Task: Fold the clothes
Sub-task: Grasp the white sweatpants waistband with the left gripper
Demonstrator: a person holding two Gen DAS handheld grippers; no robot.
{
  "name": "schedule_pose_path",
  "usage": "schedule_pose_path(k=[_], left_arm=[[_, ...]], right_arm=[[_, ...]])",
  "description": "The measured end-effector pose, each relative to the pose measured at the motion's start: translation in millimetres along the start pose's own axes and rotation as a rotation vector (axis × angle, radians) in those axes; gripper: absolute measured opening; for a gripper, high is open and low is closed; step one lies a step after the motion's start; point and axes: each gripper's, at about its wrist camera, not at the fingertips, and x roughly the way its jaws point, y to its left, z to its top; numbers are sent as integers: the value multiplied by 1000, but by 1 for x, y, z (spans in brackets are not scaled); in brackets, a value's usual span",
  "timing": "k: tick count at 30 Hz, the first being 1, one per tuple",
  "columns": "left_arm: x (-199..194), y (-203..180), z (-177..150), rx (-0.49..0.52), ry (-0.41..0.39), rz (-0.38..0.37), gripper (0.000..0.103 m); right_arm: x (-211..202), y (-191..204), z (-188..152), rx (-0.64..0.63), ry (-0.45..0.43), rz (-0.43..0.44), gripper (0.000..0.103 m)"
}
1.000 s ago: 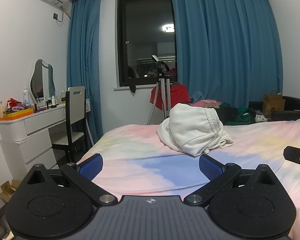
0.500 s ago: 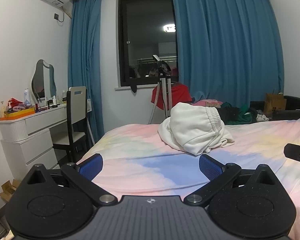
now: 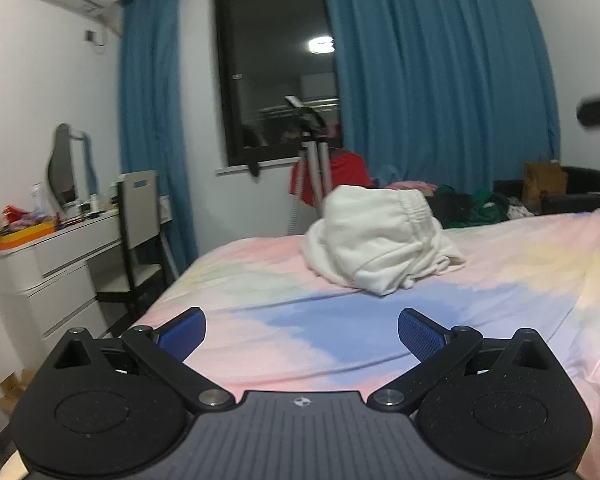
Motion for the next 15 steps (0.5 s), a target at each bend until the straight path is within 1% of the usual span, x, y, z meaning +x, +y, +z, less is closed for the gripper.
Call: schedule_pose_path(k=[2,4,5,8,10,13,15], left_arm=[[31,-16,9,10,21,-36,103],[70,-34,22,9,49,-62,103],[91,-42,28,13,50,-69,103],[161,-72,51,37,39,-77,103],[210,-96,65,68,20,-88,103],[275,-131,78,116,-14,-80,103],[317,-153,84,146,-35,-70,103]], right_arm=[[11,-6,8,11,3,-25,103],[21,-17,7,28,-6,-69,103],[26,-24,2,39,-5,-91,103],[46,-50,-23,47,28,-164,103],[64,-68,-42,54,72,-214,103],[98,-84,-69,65,138,-245,103],[120,-89,-86,59,144,-282,103]])
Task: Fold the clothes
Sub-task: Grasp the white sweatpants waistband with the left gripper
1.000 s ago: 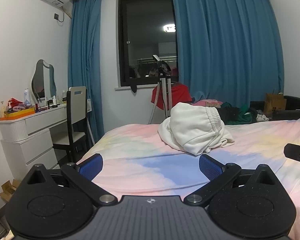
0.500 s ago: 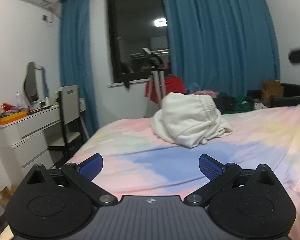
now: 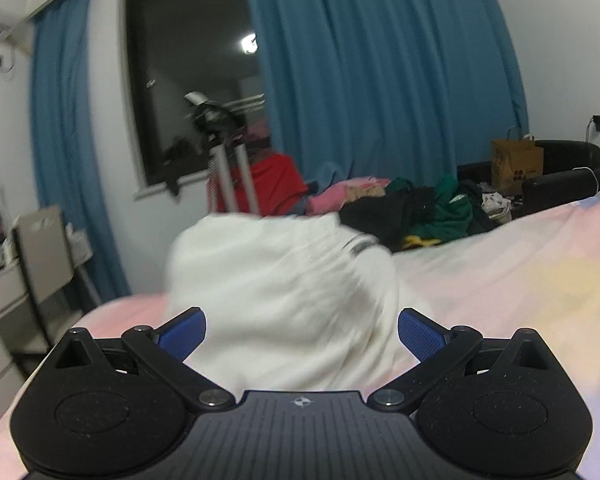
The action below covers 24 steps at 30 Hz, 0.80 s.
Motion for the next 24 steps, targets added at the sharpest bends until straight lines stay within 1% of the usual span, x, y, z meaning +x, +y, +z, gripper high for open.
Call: schedule_pose_path(k=[1,3,6,7,9,11,12,13,14,15,16,17,21,24], left_arm=[[22,-9,4,15,-10,6,103],[55,-25,8,63,-3,46,100],[83,-28,14,87,-10,101,91],[92,-29,15,94,-13,119,82],[96,-12,21,27,-6,89,71],[87,12,29,-25,-4,70,49],[83,24,33,-50,-4,61,44],[75,38,36,-70,-4,59,34],[67,53,40,-90,-3,59,26],[57,68,44,-108,2,59,22],[45,83,48,-125,8,58,17],[33,97,50,-139,-1,60,15],[-20,154,48,-210,-48,64,14],[-65,192,40,-257,-81,62,14]], right_arm=[[11,1,-6,-3,11,-11,103],[33,5,-17,-10,24,-19,103],[57,14,-31,-49,26,-13,103],[64,17,-36,-66,26,-10,103],[74,24,-40,-75,35,18,103],[81,26,-35,-51,38,80,103],[84,27,-30,-31,37,113,103],[88,30,-23,-1,46,127,103],[92,33,-14,37,36,128,103],[96,40,-7,69,7,129,103],[97,47,-2,64,-11,136,103],[98,55,3,42,-6,135,103],[75,66,19,50,37,165,103],[33,64,25,34,26,189,103]])
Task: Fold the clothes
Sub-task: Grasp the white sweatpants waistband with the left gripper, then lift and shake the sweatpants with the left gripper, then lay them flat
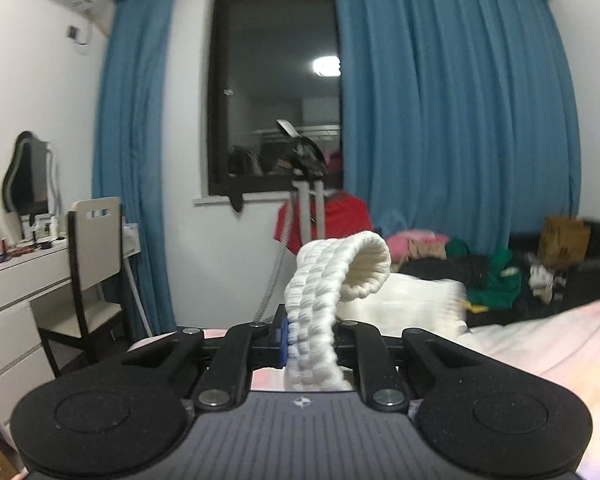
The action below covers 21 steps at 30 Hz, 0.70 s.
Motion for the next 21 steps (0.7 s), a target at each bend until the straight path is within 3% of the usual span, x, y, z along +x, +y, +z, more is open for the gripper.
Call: schedule_pose_path(k=[5,9,11,15,21], left_arm=[[-69,54,22,-47,-26,9,13],[-122,103,28,-77,-20,67,14],[-138,136,18,-105,13,120,14],[-133,212,-22,-212,162,205,14],[-129,315,-98,-417,366,215,17]], right_arm=[[-82,13,11,-41,12,58,103],[-141,11,4,-109,-20,108,103],[-150,5,0,-78,2,128,103],[-147,0,-1,-3,33,172,103],[-137,-1,-6,-23,71,172,103]])
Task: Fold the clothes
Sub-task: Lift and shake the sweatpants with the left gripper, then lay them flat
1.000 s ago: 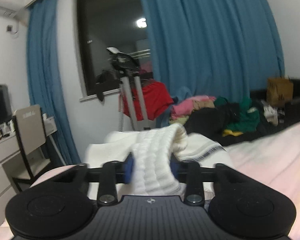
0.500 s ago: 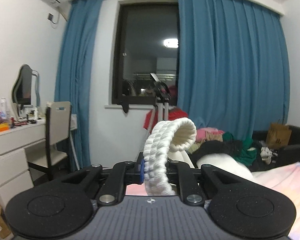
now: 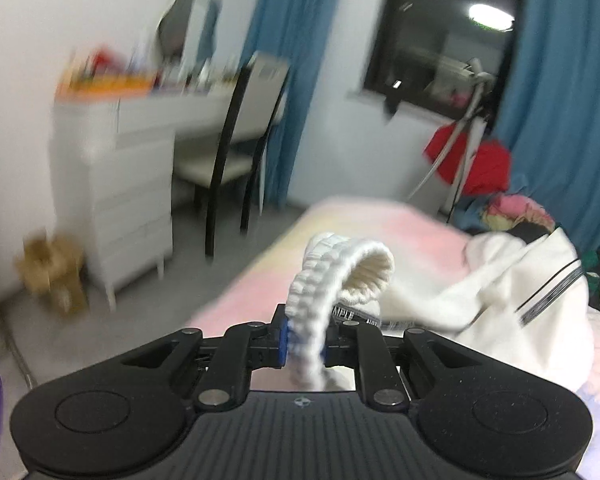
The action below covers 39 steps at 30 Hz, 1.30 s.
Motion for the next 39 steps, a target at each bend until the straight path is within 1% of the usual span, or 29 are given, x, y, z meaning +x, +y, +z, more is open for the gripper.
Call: schedule_pose_path(k=[1,3,4,6,8,9,10,11,13,14,15,16,17,19,21,23,24,26,27,28,30,31,32,33,34,36,39], left_arm=[[2,17,-4,-50,20,-25,19],[-5,40,-7,-94,29,-75,23],[-13,49,-11,-89,27,-91,25],[-25,53,-11,-19,21,-94,35],[-38,50,-12,51,11,-88,59],[-49,39,-17,80,-5,-83,65],[-61,27,-23,109,-22,-79,76],[-71,11,-28,144,-37,-89,82],[-73,-27,-32,206,-64,-103,82],[-71,-45,-34,230,-79,-112,85],[-70,-60,-37,255,-87,-143,87],[-58,-82,-39,286,-81,-176,90],[-43,-106,-41,318,-72,-208,90],[-27,-141,-55,383,-45,-233,90],[3,-175,-66,424,1,-243,90],[39,-205,-72,444,44,-223,87],[55,-214,-73,450,73,-188,86],[88,-231,-73,455,134,-106,70],[98,-237,-73,449,158,-82,68],[104,-240,-73,446,165,-74,67],[107,-246,-73,460,149,-55,56],[106,-250,-73,472,144,-43,41],[106,-254,-74,485,140,-29,29],[107,-258,-72,489,134,-24,24],[109,-261,-70,491,126,-22,16],[102,-261,-64,495,111,-31,12],[61,-256,-67,561,53,-66,11]], right_arm=[[0,-1,0,-10,-1,-3,103],[1,-2,2,-16,1,-6,103],[3,-4,3,-7,4,-2,103],[6,-7,4,9,12,6,103],[12,-10,4,25,23,8,103],[16,-11,4,30,30,8,103],[21,-13,3,35,37,7,103],[26,-14,3,36,46,5,103],[36,-16,1,39,64,-2,103],[42,-18,0,40,73,-6,103],[47,-19,-2,37,82,-9,103],[52,-19,-3,33,92,-12,103],[58,-20,-5,29,102,-15,103],[68,-21,-9,14,120,-22,103],[74,-23,-12,11,132,-20,103],[79,-26,-14,10,143,-14,103],[82,-27,-16,9,149,-11,103],[86,-30,-17,-1,153,-11,103],[88,-31,-18,-8,152,-17,103],[91,-32,-19,-13,153,-21,103],[98,-36,-21,-1,169,-26,103],[101,-37,-21,19,177,-20,103],[103,-39,-22,38,180,-10,103],[104,-39,-23,42,178,-7,103],[105,-39,-24,33,174,-13,103],[106,-38,-26,12,168,-17,103],[103,-38,-24,30,167,-5,103]])
